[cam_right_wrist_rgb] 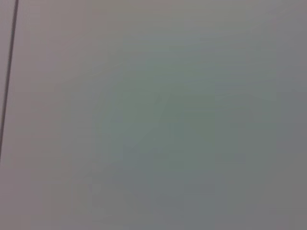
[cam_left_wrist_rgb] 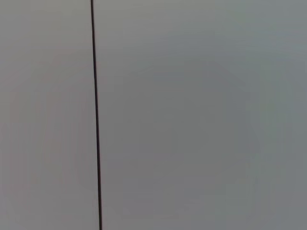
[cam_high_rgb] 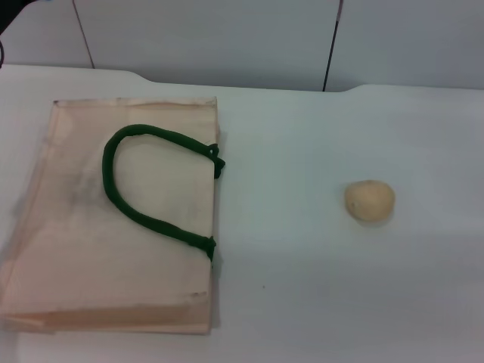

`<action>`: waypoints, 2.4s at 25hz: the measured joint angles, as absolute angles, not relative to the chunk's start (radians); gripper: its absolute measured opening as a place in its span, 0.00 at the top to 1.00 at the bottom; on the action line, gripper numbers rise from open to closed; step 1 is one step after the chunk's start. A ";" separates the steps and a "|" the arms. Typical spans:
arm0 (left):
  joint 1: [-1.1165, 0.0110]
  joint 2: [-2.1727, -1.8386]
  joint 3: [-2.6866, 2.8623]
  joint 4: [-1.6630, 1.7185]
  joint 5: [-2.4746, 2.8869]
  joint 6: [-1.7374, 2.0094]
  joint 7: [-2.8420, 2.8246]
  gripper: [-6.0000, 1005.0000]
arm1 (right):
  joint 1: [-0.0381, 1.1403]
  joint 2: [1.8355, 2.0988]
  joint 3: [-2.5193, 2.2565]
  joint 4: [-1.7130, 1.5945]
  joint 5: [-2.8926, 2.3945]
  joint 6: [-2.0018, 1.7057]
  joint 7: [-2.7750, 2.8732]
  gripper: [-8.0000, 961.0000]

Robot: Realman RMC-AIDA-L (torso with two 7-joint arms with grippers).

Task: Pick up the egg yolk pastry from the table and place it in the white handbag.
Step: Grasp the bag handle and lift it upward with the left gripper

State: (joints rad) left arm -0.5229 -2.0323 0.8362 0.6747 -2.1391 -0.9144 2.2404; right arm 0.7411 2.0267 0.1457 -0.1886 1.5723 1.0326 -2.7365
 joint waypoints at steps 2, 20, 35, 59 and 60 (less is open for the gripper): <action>-0.523 -2.032 0.837 0.676 -2.138 -0.910 2.237 0.57 | 0.741 2.026 0.146 -0.189 1.572 1.024 -2.737 0.18; -0.519 -2.033 0.837 0.684 -2.126 -0.907 2.200 0.57 | 0.738 2.026 0.146 -0.189 1.572 1.018 -2.737 0.18; -0.487 -2.034 0.836 0.842 -1.908 -0.891 1.928 0.58 | 0.731 2.026 0.144 -0.187 1.563 1.017 -2.729 0.18; -0.599 -2.024 0.741 1.208 -0.849 -1.305 0.838 0.59 | 0.724 2.023 0.143 -0.194 1.557 1.006 -2.676 0.18; -0.608 -2.024 0.741 1.202 -0.827 -1.306 0.823 0.59 | 0.725 2.023 0.143 -0.194 1.557 1.006 -2.676 0.18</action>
